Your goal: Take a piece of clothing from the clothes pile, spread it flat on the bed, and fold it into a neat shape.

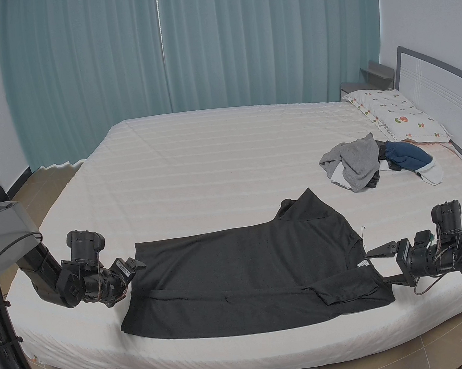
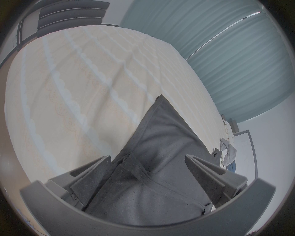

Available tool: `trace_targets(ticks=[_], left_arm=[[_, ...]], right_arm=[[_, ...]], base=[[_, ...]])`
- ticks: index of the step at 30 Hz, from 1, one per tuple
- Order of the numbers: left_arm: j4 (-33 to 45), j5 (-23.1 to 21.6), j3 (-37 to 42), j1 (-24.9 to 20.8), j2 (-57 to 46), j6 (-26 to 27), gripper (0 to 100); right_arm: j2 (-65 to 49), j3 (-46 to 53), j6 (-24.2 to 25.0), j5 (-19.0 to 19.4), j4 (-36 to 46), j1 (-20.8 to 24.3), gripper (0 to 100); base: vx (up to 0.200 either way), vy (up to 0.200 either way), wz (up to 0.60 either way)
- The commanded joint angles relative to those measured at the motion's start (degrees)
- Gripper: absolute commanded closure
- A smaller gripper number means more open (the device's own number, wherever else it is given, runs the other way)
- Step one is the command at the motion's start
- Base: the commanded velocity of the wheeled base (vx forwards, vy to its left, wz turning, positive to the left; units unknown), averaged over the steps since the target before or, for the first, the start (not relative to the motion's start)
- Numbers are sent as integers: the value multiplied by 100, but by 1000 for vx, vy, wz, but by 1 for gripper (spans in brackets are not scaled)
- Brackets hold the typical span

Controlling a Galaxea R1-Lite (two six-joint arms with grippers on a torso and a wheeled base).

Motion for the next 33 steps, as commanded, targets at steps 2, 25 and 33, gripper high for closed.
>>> trace_targets(ticks=[2, 25, 33], left_arm=[[-26, -3, -21, -46, 130, 5, 0], [17, 339, 129, -11, 104, 286, 100], [17, 339, 252, -2, -256, 286, 100]], right_arm=[[44, 1, -7, 3, -3, -2, 0], [96, -78, -7, -14, -3, 24, 0], [237, -104, -42, -164, -442, 121, 0]], base=[[0, 0, 0], [0, 0, 0], [0, 0, 0]])
